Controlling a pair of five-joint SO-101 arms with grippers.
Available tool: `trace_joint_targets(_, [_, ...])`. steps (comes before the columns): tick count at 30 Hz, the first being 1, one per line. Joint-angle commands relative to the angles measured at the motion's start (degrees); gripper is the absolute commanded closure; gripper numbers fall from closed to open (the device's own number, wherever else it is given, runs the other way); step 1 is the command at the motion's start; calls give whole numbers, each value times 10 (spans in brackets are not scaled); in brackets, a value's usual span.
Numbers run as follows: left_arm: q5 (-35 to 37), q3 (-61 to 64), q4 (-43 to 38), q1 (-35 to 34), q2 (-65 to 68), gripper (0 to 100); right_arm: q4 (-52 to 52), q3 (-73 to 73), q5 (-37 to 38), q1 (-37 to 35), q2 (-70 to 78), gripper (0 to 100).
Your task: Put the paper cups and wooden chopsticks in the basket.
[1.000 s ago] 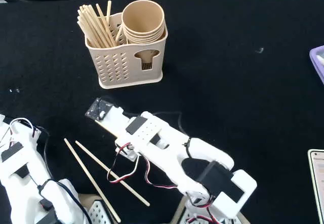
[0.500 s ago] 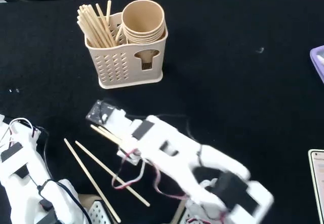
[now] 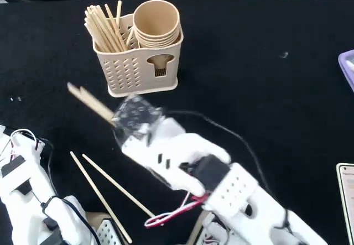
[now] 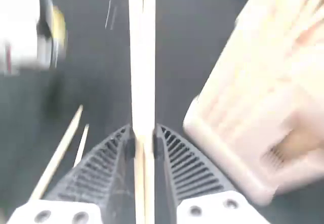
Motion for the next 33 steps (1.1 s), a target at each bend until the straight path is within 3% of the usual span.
trace_joint_targets(1, [-4, -7, 3, 7, -13, 891, -196, -30, 3, 53, -26, 987])
trace_joint_targets(5, [-4, -7, 3, 7, -13, 891, -367, -17, 2, 108, 18, 987])
trace_joint_targets(13, [-4, -6, 3, 24, -13, 891, -578, -108, 2, 117, 237, 988])
trace_joint_targets(23, [-4, -6, 3, 24, -13, 891, -588, -350, 7, 136, 508, 988])
trace_joint_targets(30, [-4, -6, 3, 24, -13, 891, -584, -363, 7, 149, 573, 987])
trace_joint_targets(33, [-4, -7, 3, 24, -13, 891, -535, -355, 7, 148, 569, 987])
